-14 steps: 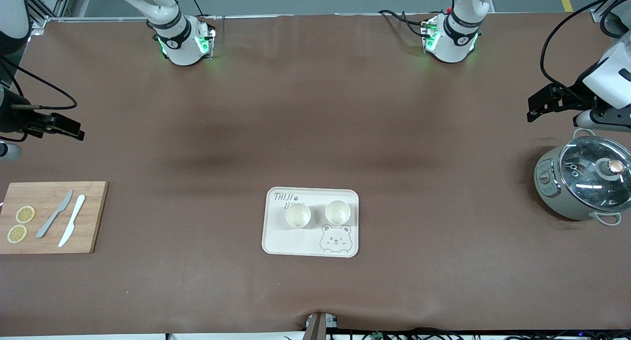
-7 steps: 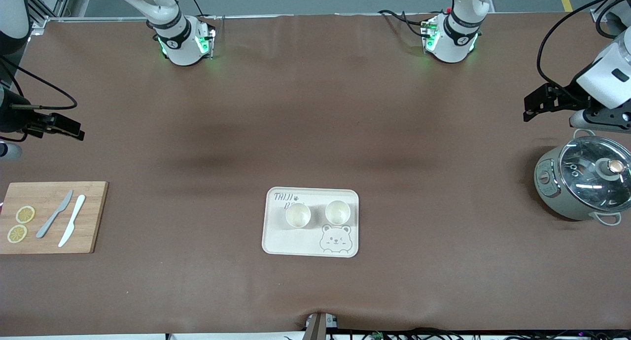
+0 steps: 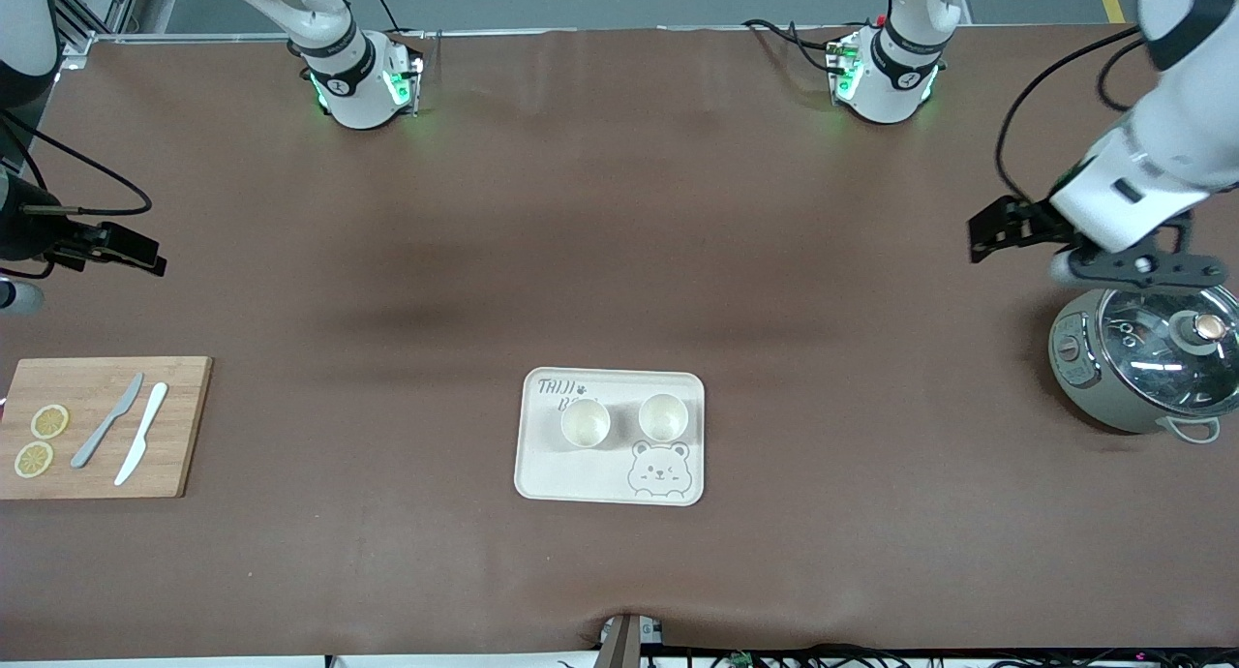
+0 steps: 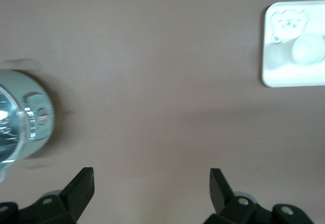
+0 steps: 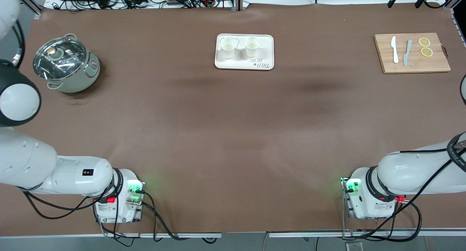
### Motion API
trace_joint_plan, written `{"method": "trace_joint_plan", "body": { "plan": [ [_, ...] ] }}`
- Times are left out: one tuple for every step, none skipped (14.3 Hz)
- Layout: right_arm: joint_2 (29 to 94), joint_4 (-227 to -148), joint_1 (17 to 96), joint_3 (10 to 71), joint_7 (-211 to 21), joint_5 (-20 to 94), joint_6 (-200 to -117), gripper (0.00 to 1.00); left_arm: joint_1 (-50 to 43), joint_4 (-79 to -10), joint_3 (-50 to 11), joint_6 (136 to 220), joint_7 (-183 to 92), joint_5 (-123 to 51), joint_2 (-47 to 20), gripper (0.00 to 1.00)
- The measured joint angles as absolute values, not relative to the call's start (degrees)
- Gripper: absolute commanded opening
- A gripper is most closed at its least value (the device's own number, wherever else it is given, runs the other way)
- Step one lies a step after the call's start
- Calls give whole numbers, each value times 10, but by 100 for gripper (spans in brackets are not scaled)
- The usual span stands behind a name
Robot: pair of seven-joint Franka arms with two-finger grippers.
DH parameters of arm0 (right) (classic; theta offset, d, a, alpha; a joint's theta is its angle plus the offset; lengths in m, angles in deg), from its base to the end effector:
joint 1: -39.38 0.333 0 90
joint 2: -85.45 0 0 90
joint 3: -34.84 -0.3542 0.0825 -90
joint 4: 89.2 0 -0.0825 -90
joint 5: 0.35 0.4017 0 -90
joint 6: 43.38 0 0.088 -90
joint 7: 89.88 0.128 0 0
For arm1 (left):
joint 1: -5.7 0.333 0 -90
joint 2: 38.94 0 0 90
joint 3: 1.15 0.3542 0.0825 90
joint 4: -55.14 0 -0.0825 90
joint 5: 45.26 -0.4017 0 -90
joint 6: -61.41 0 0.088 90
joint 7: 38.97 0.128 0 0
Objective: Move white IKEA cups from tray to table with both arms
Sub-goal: 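Move the left gripper from beside the pot toward the tray cups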
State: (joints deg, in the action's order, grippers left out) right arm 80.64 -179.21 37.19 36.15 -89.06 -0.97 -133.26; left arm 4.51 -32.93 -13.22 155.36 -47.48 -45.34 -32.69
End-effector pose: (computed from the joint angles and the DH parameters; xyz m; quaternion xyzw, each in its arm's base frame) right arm 0.5946 -0.0372 0.5924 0.9983 -0.0374 -0.0432 0.0054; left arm 0.5991 -0.1340 0.6010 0.9991 -0.0409 -0.0040 0.0101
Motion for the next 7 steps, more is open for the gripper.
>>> {"method": "trace_joint_plan", "body": {
  "plan": [
    [806,-1792,372,361,-891,-10,-1333,100,38,-313,-144,1557,-501,-461,-308,100],
    [806,-1792,372,361,-891,-10,-1333,100,26,-295,-149,1558,-526,-468,-288,100],
    [806,-1792,372,361,-891,-10,-1333,100,14,-277,-150,1559,-545,-471,-270,100],
    [806,-1792,372,361,-891,-10,-1333,100,3,-261,-150,1559,-560,-472,-252,100],
    [806,-1792,372,361,-891,-10,-1333,100,-7,-244,-150,1561,-573,-473,-233,100],
    [806,-1792,372,361,-891,-10,-1333,100,-19,-227,-150,1563,-584,-478,-214,100],
    [806,-1792,372,361,-891,-10,-1333,100,-33,-211,-149,1566,-596,-487,-194,100]
  ]
}}
